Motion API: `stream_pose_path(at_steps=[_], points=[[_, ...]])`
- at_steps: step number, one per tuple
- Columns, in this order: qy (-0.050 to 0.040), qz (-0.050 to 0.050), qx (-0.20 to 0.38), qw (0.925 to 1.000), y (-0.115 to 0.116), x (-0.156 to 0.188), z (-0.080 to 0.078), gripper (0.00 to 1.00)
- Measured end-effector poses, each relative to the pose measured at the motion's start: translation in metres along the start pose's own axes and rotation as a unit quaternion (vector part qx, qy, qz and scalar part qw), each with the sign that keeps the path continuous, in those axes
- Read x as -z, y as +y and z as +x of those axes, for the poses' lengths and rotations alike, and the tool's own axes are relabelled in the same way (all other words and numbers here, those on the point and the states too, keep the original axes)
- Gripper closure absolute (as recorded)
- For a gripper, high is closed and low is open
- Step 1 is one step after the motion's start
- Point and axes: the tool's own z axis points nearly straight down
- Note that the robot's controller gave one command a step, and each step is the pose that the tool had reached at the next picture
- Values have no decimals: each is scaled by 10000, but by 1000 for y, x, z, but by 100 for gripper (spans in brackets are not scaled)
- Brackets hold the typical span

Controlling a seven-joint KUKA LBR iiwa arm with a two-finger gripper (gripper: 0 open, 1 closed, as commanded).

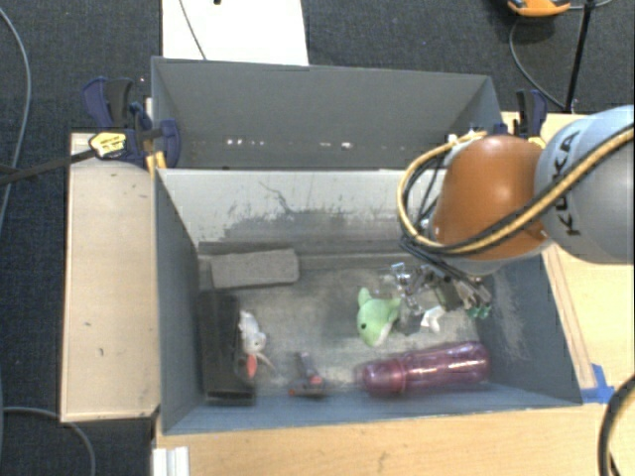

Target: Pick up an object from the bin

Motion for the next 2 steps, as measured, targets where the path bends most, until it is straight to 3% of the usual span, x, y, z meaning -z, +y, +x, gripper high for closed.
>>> stream_pose_path(at_steps=[1, 2], points=[[0, 0, -5, 10000, 0, 0, 0, 100], [-63, 11, -37, 10000, 19, 187, -16, 100]])
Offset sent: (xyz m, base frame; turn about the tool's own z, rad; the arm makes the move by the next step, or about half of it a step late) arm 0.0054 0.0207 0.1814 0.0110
